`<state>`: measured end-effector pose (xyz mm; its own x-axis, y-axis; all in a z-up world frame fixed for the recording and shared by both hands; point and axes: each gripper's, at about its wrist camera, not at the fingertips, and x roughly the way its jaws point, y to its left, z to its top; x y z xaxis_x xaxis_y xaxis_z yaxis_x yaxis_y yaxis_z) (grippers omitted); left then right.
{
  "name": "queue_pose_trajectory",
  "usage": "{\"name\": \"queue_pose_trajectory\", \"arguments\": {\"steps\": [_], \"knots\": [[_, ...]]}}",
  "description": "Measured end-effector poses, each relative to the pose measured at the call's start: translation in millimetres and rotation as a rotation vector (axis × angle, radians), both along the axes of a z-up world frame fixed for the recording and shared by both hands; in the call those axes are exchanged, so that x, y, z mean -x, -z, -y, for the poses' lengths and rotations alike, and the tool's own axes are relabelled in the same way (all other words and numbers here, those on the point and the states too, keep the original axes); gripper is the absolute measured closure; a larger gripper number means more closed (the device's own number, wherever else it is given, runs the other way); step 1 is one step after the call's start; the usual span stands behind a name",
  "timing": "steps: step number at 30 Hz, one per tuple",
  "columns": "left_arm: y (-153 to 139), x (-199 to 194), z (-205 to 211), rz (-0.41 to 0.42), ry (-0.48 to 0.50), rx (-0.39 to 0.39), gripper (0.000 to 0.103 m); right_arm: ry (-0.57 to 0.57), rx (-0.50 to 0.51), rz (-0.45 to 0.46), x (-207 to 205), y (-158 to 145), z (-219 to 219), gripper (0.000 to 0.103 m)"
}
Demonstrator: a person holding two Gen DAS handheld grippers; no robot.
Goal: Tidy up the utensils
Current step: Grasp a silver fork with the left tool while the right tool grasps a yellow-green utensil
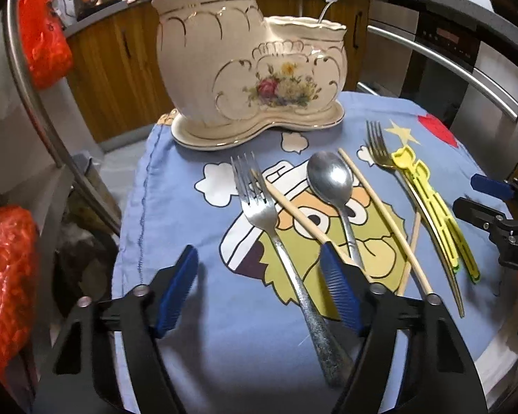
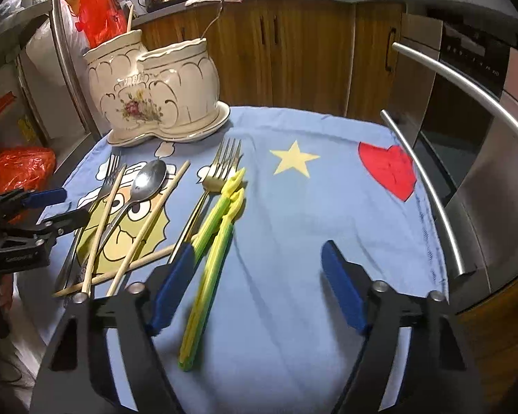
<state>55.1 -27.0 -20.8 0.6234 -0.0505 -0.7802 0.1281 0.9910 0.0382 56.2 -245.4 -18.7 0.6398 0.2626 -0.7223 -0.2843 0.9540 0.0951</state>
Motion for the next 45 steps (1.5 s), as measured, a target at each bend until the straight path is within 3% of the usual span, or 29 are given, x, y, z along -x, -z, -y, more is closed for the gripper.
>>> {"name": "queue_pose_trajectory", "arguments": {"steps": [4,6,11,18,23,29,45], "knots": [[2.4,-2.0,2.6,-0.015,0.003,0.005,0.053,-0.020,-0.032,-0.040,-2.1,2.3,0.1,0.050],[3.9,-2.5,5.1,-0.021,0.017,0.014,0.064,-0.034,-0.042,-0.054,-3.1,1.9,-0.9,0.061],[7.1,-7.3,10.9,-0.026,0.019,-0.009,0.073,-0.065,-0.016,-0.049,-5.6,-1.5,-10.1,0.077],[8.1,-13.1,9.1,-0.008,0.009,-0.018,0.089,-0.082,0.014,-0.099,-14.1,4.9,-21.3,0.078],[8.8,-12.9,7.1,0.006,0.016,-0.017,0.091,-0.089,0.030,-0.115,-16.6,7.3,-25.4,0.079],[9.1,-12.7,7.4,0.018,0.015,-0.025,0.093,-0.076,0.032,-0.108,-16.8,7.7,-23.9,0.093],[2.4,-0.3,-0.7,0.032,0.015,0.033,0.098,-0.023,-0.020,-0.023,-4.9,-16.8,-9.9,0.094]]}}
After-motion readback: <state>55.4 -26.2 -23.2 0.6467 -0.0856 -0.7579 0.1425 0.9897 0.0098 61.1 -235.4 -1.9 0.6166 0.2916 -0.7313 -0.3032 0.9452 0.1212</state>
